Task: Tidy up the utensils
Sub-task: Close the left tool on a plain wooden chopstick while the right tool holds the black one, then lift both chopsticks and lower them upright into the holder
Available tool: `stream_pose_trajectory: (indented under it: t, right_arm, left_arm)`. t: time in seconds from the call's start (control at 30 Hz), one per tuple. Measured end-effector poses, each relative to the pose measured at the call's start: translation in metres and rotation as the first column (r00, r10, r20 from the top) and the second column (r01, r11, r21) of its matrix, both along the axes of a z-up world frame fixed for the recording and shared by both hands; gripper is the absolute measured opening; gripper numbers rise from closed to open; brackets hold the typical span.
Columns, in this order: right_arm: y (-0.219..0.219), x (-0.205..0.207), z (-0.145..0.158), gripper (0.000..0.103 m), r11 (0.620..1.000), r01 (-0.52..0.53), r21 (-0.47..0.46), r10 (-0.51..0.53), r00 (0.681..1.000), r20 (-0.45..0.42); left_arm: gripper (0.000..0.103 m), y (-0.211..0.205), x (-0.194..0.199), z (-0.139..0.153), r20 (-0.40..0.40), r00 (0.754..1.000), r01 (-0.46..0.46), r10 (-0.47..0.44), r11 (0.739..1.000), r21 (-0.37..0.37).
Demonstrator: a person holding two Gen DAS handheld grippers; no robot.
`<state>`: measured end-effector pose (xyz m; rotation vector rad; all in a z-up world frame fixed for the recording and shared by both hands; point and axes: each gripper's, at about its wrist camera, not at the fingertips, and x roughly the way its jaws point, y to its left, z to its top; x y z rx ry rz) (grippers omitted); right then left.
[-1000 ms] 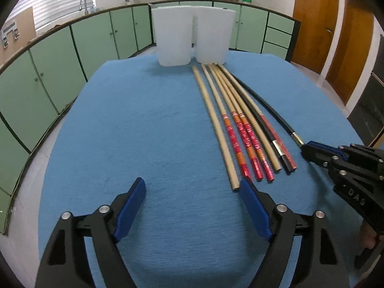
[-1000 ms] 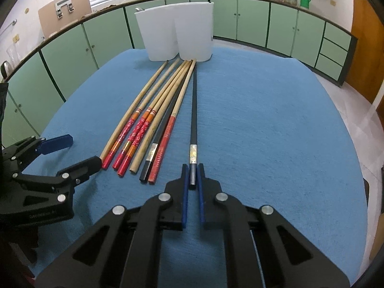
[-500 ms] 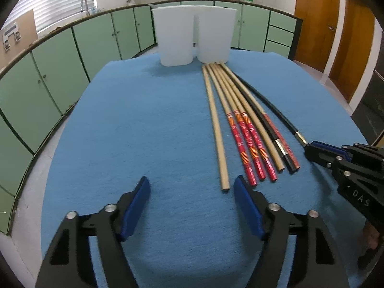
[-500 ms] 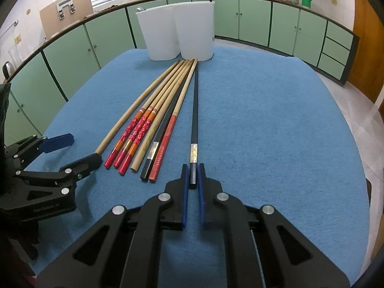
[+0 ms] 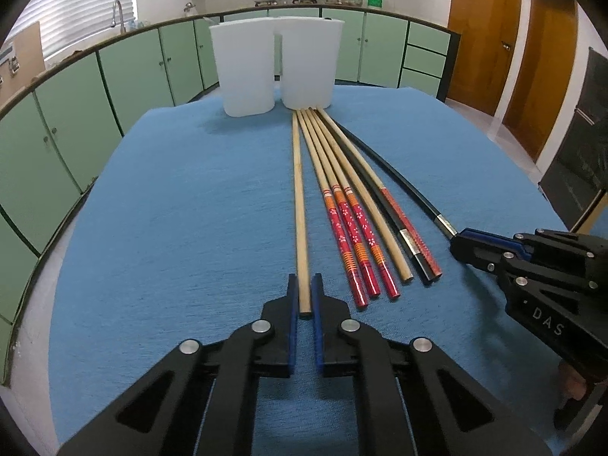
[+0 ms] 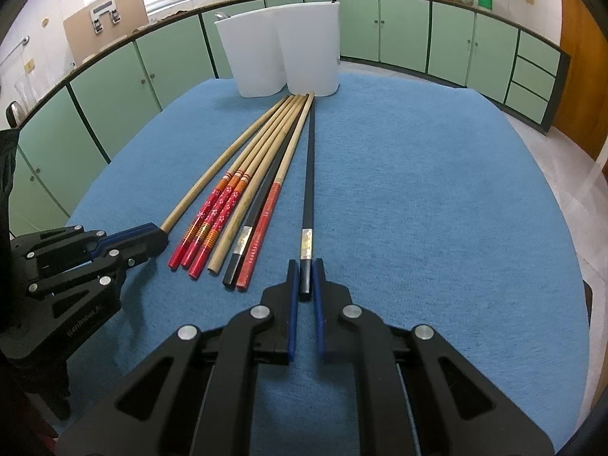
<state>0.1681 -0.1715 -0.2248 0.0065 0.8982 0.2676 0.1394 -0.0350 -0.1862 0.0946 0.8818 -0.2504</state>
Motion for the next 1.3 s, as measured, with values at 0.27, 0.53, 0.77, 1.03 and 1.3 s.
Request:
stream_pose_trajectory:
  t: [0.27,0.53,0.77,1.03,1.3]
  right_arm:
    - [-0.008,-0.003,0.011,0.006,1.0,0.023,0.014,-0.024,0.999,0.027]
    - [-0.013,-0.005,0.049,0.006,1.0,0.022,0.015,-0.023,0.993,0.112]
    - [-0.022,0.0,0.096,0.006,0.999,0.013,0.041,-0.021,0.98,0.2]
    - [-0.028,0.013,0.145,0.006,0.997,-0.017,0.073,-0.003,0.966,0.259]
    - [-0.024,0.039,0.186,0.006,0.996,-0.075,0.049,0.059,0.962,0.267]
  left_arm:
    - [0.006,0.01,-0.006,0.024,0.056,0.998,-0.01,0.01,1.0,0.008]
    - [0.006,0.017,-0.014,0.072,0.167,0.986,-0.004,0.004,1.0,0.005]
    - [0.006,0.02,-0.016,0.118,0.268,0.963,0.011,-0.006,1.0,-0.02]
    - [0.006,0.017,-0.001,0.155,0.349,0.937,0.031,-0.018,0.999,-0.031]
    - [0.006,0.021,0.024,0.177,0.38,0.924,0.045,-0.026,0.998,-0.041]
